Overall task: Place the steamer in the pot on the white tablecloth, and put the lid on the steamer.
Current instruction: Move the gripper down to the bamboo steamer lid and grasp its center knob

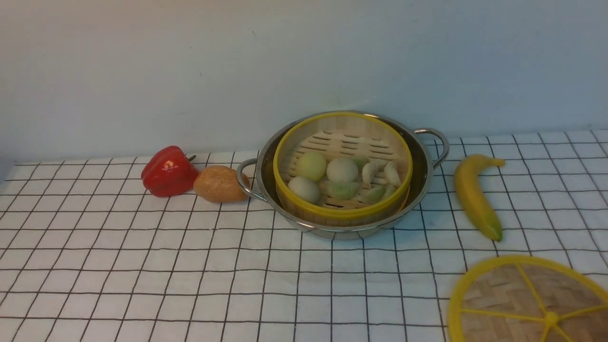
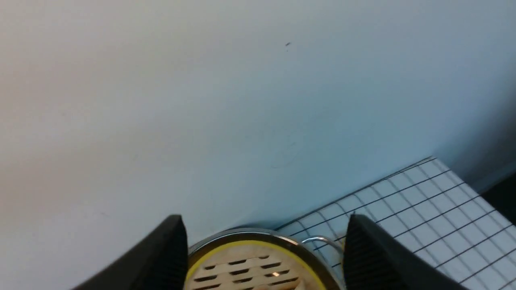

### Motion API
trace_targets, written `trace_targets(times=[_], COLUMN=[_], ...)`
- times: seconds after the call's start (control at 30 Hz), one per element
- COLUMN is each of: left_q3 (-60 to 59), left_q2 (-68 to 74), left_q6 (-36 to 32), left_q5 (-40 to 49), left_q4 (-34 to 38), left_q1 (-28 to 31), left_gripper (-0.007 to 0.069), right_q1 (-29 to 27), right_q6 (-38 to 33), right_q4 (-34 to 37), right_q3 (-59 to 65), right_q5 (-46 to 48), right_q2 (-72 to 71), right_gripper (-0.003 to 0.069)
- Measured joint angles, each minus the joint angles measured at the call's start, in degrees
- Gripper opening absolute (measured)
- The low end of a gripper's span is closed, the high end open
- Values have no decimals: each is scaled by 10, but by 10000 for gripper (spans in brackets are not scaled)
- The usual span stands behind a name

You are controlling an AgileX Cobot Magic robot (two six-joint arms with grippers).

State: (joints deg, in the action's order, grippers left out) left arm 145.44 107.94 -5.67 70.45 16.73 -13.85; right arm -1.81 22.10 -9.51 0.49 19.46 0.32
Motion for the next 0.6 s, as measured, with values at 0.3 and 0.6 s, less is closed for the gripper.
trace_targets(times=[0.3,0.6], left_q3=[-528,-1130], left_q2=[-339,-663], left_q6=[-54,-97], left_q5=[-160,-465], left_q4=[-119,-48], left_q1=[11,193], left_gripper=[482,482], right_q1=[0,0], right_q6=[0,0], right_q4=[0,0], right_q3=[0,0], right_q5=[0,0], right_q2=[0,0], right_gripper=[243,243])
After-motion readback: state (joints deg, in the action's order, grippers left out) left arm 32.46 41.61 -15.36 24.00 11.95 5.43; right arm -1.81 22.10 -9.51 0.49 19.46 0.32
